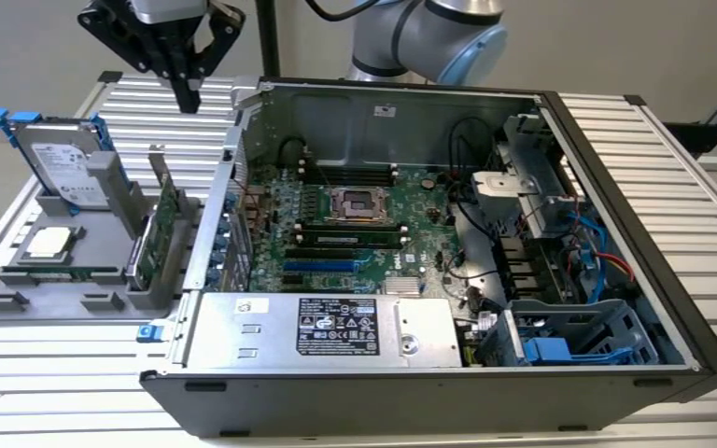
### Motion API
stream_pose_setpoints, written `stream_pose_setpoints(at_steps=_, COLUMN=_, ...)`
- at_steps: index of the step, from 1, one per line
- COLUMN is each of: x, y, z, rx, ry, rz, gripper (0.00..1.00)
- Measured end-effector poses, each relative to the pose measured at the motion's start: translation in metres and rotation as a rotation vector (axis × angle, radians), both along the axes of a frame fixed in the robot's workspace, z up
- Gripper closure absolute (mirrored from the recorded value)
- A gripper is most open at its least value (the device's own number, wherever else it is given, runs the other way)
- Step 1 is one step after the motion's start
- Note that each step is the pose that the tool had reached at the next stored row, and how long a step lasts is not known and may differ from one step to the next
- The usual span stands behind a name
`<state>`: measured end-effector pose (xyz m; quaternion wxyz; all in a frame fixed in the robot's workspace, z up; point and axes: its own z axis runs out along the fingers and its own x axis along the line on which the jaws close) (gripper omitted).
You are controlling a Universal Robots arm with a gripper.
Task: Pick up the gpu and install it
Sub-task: 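Reach for the gpu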
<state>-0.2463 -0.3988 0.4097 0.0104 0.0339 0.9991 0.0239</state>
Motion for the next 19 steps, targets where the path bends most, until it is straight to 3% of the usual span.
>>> stream_pose_setpoints(at_steps=19, x=-0.0304, y=0.0000, z=0.0000, rx=0.0000, ry=0.0000, rz=0.001, gripper=1.00)
